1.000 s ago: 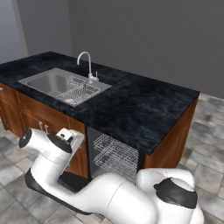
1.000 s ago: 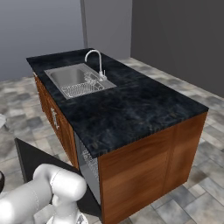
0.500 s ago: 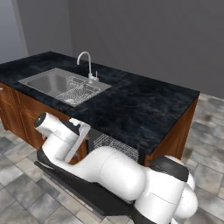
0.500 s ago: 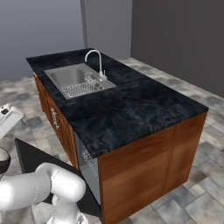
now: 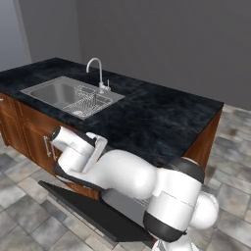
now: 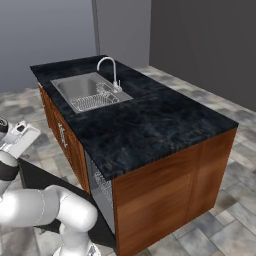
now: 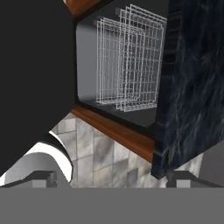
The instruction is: Open the dishwasher door and pull out the top rack.
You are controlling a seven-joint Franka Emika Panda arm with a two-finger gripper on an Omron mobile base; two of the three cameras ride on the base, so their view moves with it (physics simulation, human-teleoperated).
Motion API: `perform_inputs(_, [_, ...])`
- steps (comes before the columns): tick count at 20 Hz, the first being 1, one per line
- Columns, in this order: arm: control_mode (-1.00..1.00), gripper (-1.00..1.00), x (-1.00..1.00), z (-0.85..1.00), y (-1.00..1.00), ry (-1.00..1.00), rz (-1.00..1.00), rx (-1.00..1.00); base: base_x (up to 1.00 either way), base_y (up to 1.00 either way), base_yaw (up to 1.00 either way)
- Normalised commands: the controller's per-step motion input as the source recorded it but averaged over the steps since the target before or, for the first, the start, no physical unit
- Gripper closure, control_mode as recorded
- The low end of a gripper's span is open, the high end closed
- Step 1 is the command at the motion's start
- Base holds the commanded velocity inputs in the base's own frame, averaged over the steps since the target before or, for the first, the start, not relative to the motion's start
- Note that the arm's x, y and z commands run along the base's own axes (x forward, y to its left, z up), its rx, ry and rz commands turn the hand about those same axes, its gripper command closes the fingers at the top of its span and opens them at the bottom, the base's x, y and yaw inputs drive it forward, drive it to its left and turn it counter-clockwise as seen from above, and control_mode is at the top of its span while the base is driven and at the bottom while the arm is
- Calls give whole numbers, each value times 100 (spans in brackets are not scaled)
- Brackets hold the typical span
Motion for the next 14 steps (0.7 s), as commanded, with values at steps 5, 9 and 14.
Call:
perform_inputs(5, [-100,-100,2,-35,-22,0,0,-7,0,0,0])
perform_inputs(9, [-100,-100,0,-34,-14,0,0,-6,0,0,0])
perform_inputs(14, [-100,-100,1,-33,-17,0,0,-4,0,0,0])
